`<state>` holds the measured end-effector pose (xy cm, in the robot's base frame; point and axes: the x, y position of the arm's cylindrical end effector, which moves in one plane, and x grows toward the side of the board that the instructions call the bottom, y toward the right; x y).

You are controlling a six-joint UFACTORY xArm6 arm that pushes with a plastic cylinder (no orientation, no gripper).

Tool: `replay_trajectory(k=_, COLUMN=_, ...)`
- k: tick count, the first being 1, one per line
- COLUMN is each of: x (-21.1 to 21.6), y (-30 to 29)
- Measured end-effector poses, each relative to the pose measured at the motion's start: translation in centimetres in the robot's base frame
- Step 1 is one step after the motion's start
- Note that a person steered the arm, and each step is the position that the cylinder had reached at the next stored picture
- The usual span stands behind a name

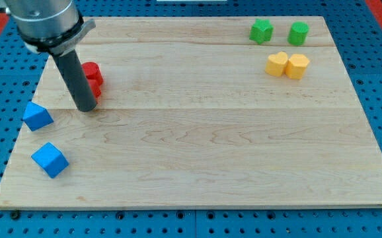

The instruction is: Group the red blocks and blue blocks separately

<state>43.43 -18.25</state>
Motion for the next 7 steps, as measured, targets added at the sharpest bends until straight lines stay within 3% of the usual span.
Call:
replay_trajectory(k=1, x=-0.1, y=-3.4)
replay_trajectory(k=2, x=-4.1, y=-5.5)
replay_trajectory(k=3, x=-1.0, y=-9.9)
replay_trajectory(k=5, x=7.7, y=-6.4)
replay_trajectory(k=6, x=6.5, y=-6.0)
replay_trajectory(k=7, x=4.4, y=-1.4)
